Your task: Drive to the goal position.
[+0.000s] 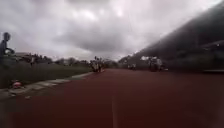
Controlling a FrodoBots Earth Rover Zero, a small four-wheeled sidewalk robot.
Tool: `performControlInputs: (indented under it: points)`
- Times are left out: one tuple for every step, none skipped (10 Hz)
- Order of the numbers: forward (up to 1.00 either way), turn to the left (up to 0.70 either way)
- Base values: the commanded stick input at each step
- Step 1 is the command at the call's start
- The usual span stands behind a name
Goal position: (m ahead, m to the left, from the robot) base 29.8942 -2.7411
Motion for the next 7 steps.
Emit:
performControlInputs:
  points:
    - [0.50,0.02]
    - [0.50,0.02]
    - [0.50,0.02]
    - [0.50,0.02]
    - [0.50,0.02]
    - [0.50,0.02]
    - [0.50,0.02]
